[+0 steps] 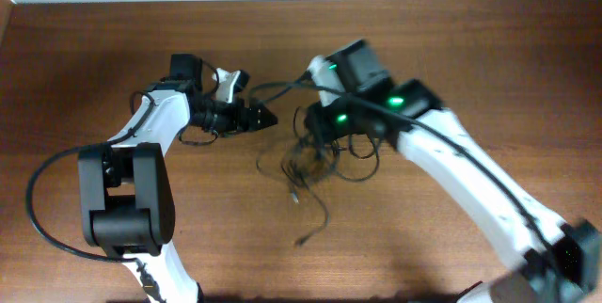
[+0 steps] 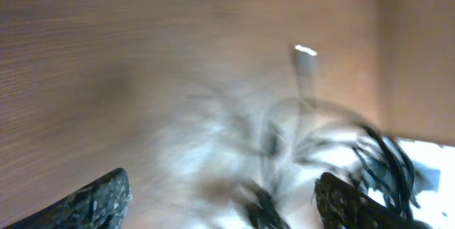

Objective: Untangle cables

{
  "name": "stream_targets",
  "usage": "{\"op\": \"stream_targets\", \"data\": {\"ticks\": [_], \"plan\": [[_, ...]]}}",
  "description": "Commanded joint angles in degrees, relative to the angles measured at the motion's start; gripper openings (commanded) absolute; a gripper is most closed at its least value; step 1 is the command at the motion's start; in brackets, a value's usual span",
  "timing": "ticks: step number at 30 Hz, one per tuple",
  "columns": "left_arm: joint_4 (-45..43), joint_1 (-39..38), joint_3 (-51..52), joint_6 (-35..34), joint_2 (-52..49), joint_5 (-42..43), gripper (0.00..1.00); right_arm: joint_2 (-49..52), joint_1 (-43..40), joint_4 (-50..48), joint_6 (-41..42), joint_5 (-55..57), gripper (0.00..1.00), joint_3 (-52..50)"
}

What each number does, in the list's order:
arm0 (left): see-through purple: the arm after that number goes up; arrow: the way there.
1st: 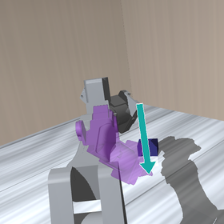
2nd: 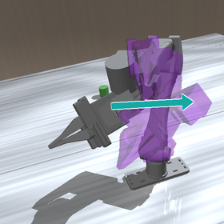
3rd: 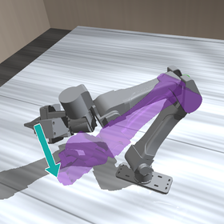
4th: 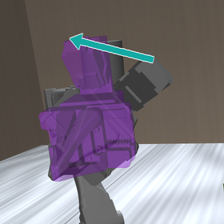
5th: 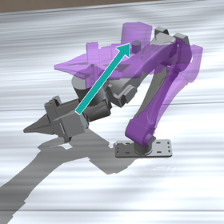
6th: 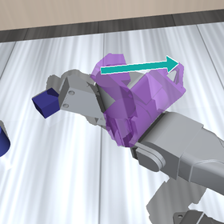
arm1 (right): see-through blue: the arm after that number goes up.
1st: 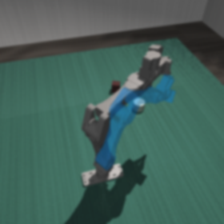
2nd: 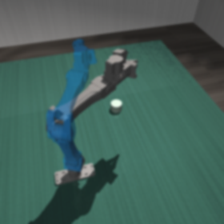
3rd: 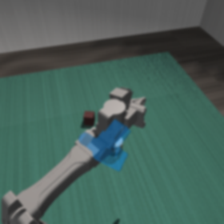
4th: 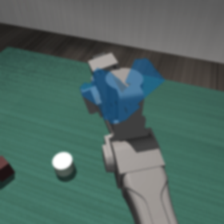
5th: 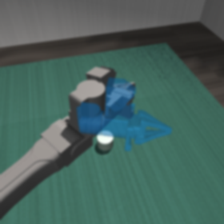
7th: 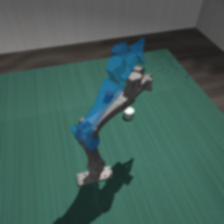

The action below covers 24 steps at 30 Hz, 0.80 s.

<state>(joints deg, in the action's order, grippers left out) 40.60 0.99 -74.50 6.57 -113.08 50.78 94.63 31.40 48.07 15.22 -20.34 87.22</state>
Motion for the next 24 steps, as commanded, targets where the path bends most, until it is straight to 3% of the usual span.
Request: {"op": "stream_targets", "data": {"ticks": [1, 3, 9, 15, 20, 21, 22, 24], "plan": [[3.1, 0.2, -0.7, 20.9, -0.4, 23.0, 0.83, -1.8, -3.5, 0.2, 10.8, -2.0, 0.04, 0.7], [5.7, 0.2, -0.7, 26.3, -0.4, 26.7, 0.87, -1.6, -5.9, 0.2, 15.3, -2.1, 0.04, 0.7], [6.5, 0.1, -0.7, 26.7, -0.4, 26.6, 0.90, -1.5, -7.0, 0.2, 16.8, -2.2, 0.04, 0.6], [2.8, -4.1, -0.7, 26.7, -0.4, 22.3, 0.99, -1.5, -7.0, 0.2, 16.8, -6.5, 0.04, 0.4], [-1.2, -10.0, -0.7, 25.7, -0.4, 15.3, 1.00, -1.5, -6.9, 0.8, 16.8, -8.6, 0.04, 0.4], [-1.6, -11.1, -0.7, 25.6, -0.4, 13.9, 0.90, -1.5, -6.9, 0.8, 16.8, -8.6, 0.04, 0.4], [-1.6, -11.8, -0.7, 25.6, -0.4, 13.2, 0.65, -1.5, -6.9, 0.8, 16.7, -8.6, 0.04, 0.4], [-1.6, -12.0, -0.7, 25.6, -0.4, 13.2, 0.06, -1.5, -7.3, 1.1, 16.3, -8.0, 0.04, 0.4]]}}
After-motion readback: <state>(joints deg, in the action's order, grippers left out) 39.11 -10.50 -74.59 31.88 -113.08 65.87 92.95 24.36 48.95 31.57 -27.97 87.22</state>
